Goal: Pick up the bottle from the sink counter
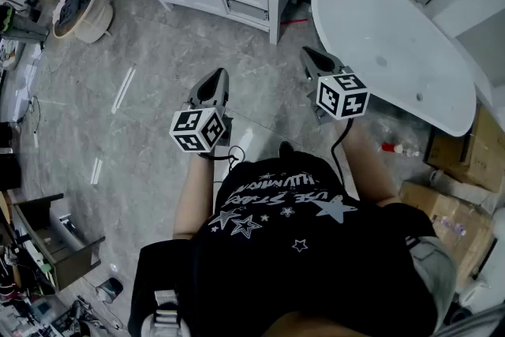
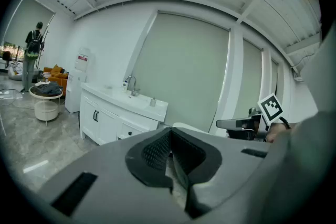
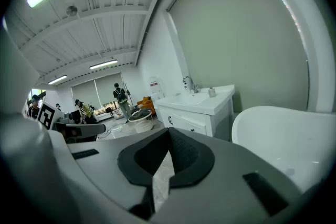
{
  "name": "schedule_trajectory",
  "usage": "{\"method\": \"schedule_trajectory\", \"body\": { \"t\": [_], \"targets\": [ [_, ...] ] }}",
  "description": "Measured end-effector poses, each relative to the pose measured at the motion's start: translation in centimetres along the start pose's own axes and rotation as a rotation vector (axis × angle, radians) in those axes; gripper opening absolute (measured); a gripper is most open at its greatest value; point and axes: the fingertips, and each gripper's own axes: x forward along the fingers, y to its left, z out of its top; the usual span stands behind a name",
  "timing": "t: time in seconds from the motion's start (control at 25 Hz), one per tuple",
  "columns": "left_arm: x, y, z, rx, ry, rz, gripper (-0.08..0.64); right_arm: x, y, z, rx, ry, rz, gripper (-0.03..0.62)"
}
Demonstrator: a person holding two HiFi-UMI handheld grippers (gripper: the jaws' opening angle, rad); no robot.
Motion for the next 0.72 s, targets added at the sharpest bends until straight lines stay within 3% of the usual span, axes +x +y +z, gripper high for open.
{"method": "schedule_trajectory", "body": {
  "t": [0.72],
  "targets": [
    [-0.9, -1.9, 0.1, 0.013, -0.012, 0.041, 0.008, -1.2, 0.2, -0.1, -0.009, 0.013, 0.042, 0.006]
  ]
}}
